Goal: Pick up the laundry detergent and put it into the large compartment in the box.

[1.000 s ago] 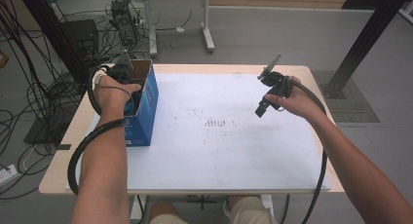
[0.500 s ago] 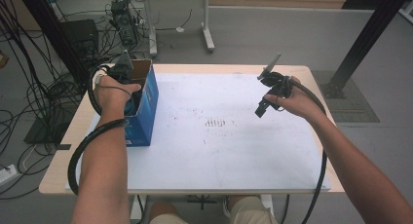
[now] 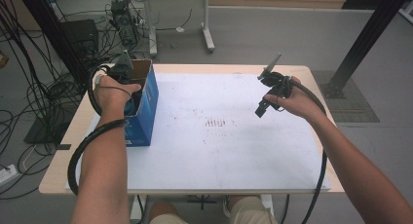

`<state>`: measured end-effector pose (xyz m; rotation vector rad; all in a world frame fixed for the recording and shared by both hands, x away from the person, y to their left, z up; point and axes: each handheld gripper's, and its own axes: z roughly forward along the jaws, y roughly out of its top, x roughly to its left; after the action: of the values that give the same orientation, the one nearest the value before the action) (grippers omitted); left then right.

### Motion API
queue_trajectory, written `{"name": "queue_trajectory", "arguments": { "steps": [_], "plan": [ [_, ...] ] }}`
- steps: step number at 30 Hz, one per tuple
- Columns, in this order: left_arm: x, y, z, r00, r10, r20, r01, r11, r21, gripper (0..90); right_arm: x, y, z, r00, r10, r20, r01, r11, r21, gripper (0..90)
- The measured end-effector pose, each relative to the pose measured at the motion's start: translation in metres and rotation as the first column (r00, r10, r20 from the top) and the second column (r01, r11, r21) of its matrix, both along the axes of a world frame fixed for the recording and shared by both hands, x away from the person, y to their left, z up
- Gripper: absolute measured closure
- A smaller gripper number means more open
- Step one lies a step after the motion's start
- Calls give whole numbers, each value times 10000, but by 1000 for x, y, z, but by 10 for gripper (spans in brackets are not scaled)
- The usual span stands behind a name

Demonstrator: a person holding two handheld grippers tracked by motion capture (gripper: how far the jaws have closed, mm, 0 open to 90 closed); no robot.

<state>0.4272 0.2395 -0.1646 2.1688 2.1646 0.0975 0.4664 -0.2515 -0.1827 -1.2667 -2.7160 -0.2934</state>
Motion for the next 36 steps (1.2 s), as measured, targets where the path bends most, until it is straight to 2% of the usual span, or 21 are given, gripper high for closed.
{"name": "queue_trajectory", "arguments": {
  "steps": [36],
  "plan": [
    [0, 0, 0, 10000, -38, -15, 38, 10000, 3, 376, 0, -1, -2, 10000, -63, -47, 63, 10000, 52, 43]
  ]
}}
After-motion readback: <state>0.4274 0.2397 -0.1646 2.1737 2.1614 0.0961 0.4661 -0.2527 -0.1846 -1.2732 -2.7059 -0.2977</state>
